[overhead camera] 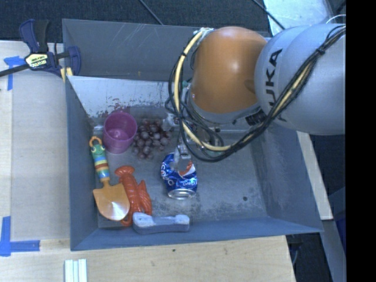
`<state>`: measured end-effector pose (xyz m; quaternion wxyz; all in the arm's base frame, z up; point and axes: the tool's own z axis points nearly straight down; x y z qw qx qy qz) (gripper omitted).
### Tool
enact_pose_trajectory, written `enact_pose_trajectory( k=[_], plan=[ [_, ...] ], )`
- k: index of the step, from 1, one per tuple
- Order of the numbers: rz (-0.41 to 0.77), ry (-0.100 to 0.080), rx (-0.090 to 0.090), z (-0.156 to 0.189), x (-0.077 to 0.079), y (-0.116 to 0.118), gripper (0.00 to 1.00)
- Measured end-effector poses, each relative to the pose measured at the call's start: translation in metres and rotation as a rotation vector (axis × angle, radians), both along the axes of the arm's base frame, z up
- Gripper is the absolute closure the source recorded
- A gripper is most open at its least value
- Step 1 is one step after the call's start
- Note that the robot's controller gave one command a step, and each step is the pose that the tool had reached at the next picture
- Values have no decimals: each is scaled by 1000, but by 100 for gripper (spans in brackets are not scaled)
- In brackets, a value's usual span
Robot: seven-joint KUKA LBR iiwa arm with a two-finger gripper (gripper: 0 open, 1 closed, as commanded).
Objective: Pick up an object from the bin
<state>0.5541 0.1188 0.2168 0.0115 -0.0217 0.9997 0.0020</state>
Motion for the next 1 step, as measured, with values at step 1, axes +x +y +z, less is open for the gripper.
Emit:
enact_pose_trajectory(
  k=[1],
  plan=[
    [-58, 30, -6, -41, -20, -33, 0]
  ],
)
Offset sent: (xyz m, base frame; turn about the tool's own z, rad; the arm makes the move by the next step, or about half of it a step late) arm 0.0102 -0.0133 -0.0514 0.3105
